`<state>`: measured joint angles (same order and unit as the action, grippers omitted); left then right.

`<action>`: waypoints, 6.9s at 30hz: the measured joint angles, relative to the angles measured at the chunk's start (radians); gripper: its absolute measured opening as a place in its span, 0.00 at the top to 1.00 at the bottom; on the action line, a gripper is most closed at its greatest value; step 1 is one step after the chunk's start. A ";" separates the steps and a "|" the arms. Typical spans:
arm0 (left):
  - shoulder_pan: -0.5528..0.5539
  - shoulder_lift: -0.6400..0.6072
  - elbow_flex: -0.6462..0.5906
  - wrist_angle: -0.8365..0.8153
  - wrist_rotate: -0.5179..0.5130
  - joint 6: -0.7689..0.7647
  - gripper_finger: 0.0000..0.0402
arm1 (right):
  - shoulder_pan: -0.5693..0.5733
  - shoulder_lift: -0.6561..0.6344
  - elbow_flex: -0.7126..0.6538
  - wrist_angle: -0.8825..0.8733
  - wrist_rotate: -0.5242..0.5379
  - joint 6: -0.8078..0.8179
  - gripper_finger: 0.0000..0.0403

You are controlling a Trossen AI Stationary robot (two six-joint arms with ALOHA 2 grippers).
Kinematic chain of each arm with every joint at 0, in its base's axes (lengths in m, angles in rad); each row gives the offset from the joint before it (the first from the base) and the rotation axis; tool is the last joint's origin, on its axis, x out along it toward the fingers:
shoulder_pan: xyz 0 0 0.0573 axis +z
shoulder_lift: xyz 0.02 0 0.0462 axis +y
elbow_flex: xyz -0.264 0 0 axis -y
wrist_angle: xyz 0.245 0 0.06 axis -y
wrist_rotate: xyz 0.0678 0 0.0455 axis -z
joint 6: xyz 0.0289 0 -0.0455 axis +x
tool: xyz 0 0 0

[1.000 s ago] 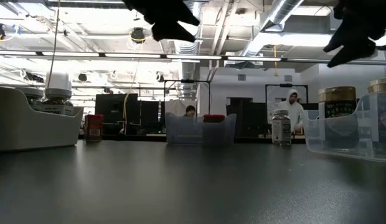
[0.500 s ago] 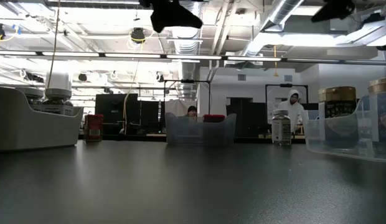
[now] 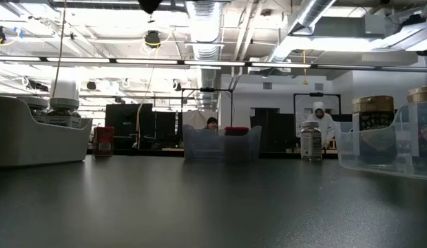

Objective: Sort spices by type
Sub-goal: Put the bottom red seasoning can into the black bin

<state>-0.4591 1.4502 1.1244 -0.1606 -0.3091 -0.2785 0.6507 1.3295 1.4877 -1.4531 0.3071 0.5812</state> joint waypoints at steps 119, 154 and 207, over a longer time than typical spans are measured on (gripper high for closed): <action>-0.142 0.005 0.000 -0.015 -0.170 -0.211 0.29 | 0.059 0.527 0.452 -0.034 -0.062 -0.014 0.38; 0.210 -0.280 -0.462 0.452 -0.153 -0.045 0.29 | -0.827 0.527 0.524 0.041 -0.095 -0.693 0.38; 0.419 -0.665 -0.574 0.165 0.017 0.022 0.29 | -1.070 0.903 0.844 0.016 -0.283 -0.942 0.38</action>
<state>-0.0402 0.7849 0.5503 0.0044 -0.2920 -0.2561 -0.4188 2.2326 2.3314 -1.4371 0.0239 -0.3609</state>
